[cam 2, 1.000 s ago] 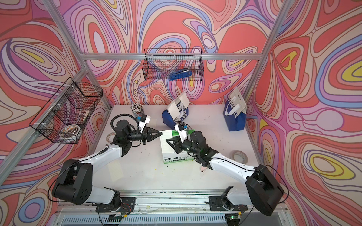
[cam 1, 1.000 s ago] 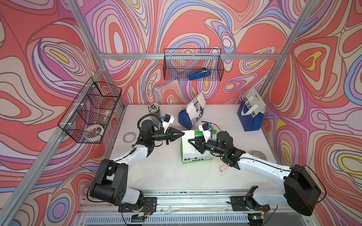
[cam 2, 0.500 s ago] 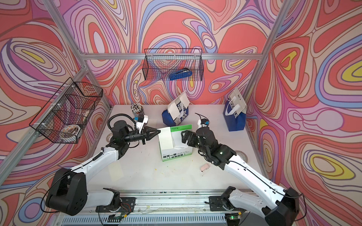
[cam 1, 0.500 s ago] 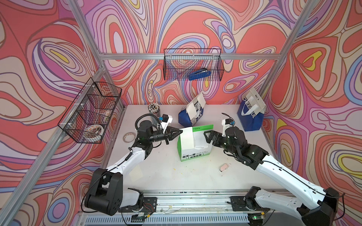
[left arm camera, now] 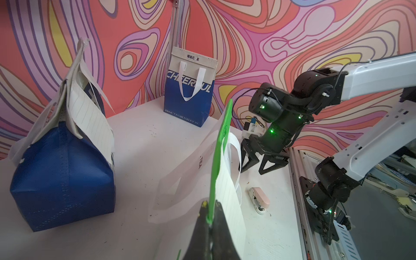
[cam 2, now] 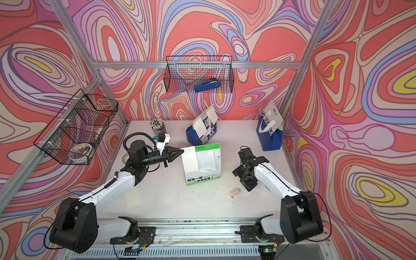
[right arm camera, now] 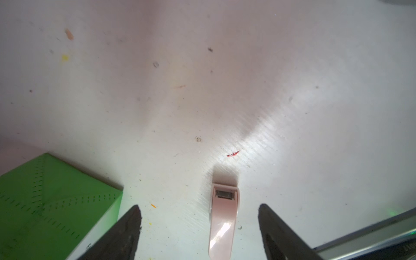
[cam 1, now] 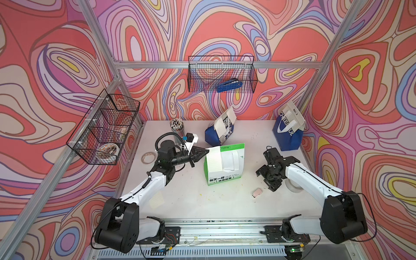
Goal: Staple the receipts to the bags
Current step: Pick up the stapler from the center of the board, then place the stapler in the takeout bag.
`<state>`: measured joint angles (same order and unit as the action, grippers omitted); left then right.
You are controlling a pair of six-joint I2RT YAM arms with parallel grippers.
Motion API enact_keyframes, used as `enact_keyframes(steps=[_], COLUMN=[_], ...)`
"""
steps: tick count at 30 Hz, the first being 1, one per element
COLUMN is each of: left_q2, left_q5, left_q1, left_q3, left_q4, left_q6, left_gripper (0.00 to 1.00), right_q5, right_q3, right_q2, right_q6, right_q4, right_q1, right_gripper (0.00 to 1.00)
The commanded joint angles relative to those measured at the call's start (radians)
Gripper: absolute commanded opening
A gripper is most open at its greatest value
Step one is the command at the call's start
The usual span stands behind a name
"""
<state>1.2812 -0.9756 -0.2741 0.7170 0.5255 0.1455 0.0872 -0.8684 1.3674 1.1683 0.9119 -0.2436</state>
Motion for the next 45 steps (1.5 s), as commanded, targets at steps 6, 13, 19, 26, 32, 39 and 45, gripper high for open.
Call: enact_keyframes(steps=[6, 13, 19, 26, 32, 39, 45], left_q2=[-0.019, -0.017, -0.017, -0.020, -0.018, -0.017, -0.025], left_q5=[0.028, 0.027, 0.029, 0.034, 0.041, 0.077, 0.105], left_q1=[-0.010, -0.011, -0.013, -0.013, -0.014, -0.015, -0.017], left_q3=[-0.005, -0.007, -0.008, -0.008, -0.008, -0.034, -0.048], left_q4=[-0.067, -0.064, -0.068, -0.076, -0.064, 0.037, 0.083], left_q6=[-0.057, -0.058, -0.061, -0.065, -0.050, 0.047, 0.086], left_gripper=[0.00, 0.00, 0.00, 0.00, 0.00, 0.00, 0.00], right_q5=[0.108, 0.102, 0.100, 0.061, -0.171, -0.158, -0.116], right_q3=[0.079, 0.131, 0.137, 0.114, -0.031, -0.109, -0.163], right_q2=[0.044, 0.067, 0.095, 0.009, -0.208, -0.374, -0.283], right_q6=[0.032, 0.060, 0.083, 0.145, 0.156, -0.158, -0.357], right_q4=[0.010, -0.034, -0.076, -0.024, 0.065, -0.463, -0.894], right_q1=[0.002, 0.001, 0.001, 0.001, 0.000, -0.039, -0.251], right_gripper=[0.76, 0.69, 0.50, 0.24, 0.18, 0.00, 0.00])
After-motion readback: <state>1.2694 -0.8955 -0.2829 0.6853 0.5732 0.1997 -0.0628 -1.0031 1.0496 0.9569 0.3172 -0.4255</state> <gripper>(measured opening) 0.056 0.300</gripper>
